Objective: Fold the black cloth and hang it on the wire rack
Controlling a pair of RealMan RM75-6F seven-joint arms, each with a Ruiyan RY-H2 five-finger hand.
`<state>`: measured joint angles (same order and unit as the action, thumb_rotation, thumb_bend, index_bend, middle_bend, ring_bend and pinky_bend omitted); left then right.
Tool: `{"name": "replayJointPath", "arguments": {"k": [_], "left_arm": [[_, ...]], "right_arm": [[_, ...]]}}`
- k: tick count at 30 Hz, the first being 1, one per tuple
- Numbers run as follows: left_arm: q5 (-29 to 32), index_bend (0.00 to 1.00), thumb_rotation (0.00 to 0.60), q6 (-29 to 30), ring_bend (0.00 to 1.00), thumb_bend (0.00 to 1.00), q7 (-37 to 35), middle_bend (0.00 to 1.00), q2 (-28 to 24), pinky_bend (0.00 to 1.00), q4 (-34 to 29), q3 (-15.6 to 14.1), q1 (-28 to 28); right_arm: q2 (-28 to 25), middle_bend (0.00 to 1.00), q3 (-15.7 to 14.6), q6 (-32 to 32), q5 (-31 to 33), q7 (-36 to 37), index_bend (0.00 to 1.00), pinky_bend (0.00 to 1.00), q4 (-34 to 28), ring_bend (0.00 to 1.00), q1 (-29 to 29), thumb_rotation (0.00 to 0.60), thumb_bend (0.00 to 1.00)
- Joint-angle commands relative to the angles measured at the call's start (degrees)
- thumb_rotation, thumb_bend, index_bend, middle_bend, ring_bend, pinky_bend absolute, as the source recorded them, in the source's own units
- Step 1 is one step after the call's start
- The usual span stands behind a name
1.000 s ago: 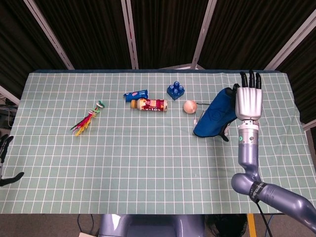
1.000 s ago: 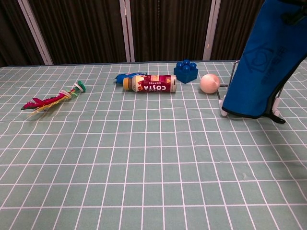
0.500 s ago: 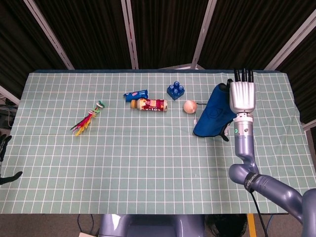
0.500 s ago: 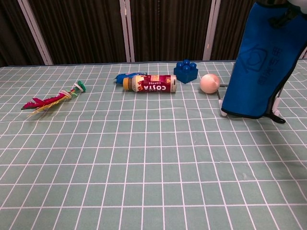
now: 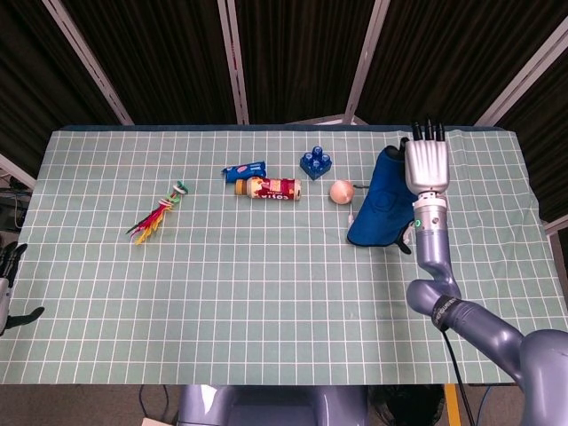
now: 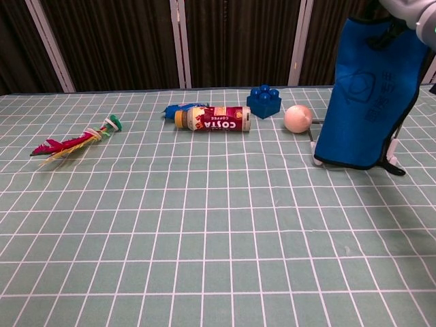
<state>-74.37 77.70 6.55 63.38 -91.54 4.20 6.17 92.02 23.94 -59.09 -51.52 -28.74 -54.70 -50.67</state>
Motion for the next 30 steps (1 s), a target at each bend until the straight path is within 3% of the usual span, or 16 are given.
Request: {"name": "replayJointPath", "arguments": {"k": [1,2,3,5,6,7,13,19,30], "left_arm": [[0.29,0.00,0.600,-0.35,0.00,0.00,0.25,0.00,0.24,0.00,0.23,0.03,0.20],[0.38,0.00,0.600,-0.46,0.00,0.00,0.30,0.00,0.31,0.00,0.30,0.04,0.26],[0.49,0.00,0.600,-0.57,0.00,0.00,0.41,0.00,0.42,0.00,0.42,0.04,0.32],[0.82,0.00,0.600,-0.86,0.00,0.00,0.63,0.00,0.62,0.00,0.62,0.08,0.45],[0.99,0.00,0.600,-1.03,0.00,0.00,0.76,0.00,0.73,0.00,0.74,0.10,0.53],[1.12,0.00,0.600,-1.18,0.00,0.00,0.93,0.00,0.86,0.00,0.86,0.13,0.63],[1.39,0.00,0.600,-1.59,0.00,0.00,1.32,0.00,1.21,0.00,1.10,0.07,0.88],[0.64,0.00,0.600,-0.80,0.00,0.00,1.14,0.00,0.94,0.00,0.47,-0.06,0.70],[-3.44,0.00,0.600,2.28,0.00,0.00,-1.53,0.00,-0.29,0.00,-0.35,-0.83,-0.30]], "right_arm": [[0.56,0.12,-0.32,2.68,0.59,0.38,0.69,0.06,1.89,0.00,-0.78,0.600,0.39],[0.88,0.11,-0.31,3.04,0.72,0.56,0.61,0.05,2.48,0.00,-0.95,0.600,0.32],[1.38,0.08,-0.29,3.38,0.86,0.85,0.43,0.03,3.43,0.00,-1.14,0.600,0.19],[2.24,0.03,-0.45,3.52,0.85,0.44,0.15,0.01,5.45,0.00,-1.64,0.600,0.04],[2.70,0.01,-0.41,2.84,0.52,0.43,0.04,0.00,6.40,0.00,-1.88,0.600,0.00],[3.28,0.00,-0.37,1.87,-0.29,1.20,0.00,0.00,7.47,0.00,-2.10,0.600,0.00],[3.38,0.00,-0.35,-0.32,-3.98,7.22,0.00,0.00,9.21,0.00,-1.94,0.600,0.00],[0.23,0.00,-0.56,-1.79,-5.85,9.53,0.00,0.00,4.89,0.00,-0.14,0.600,0.00],[-17.65,0.00,-9.59,-13.61,-19.98,17.80,0.00,0.00,-25.35,0.00,14.29,0.600,0.00]]}}
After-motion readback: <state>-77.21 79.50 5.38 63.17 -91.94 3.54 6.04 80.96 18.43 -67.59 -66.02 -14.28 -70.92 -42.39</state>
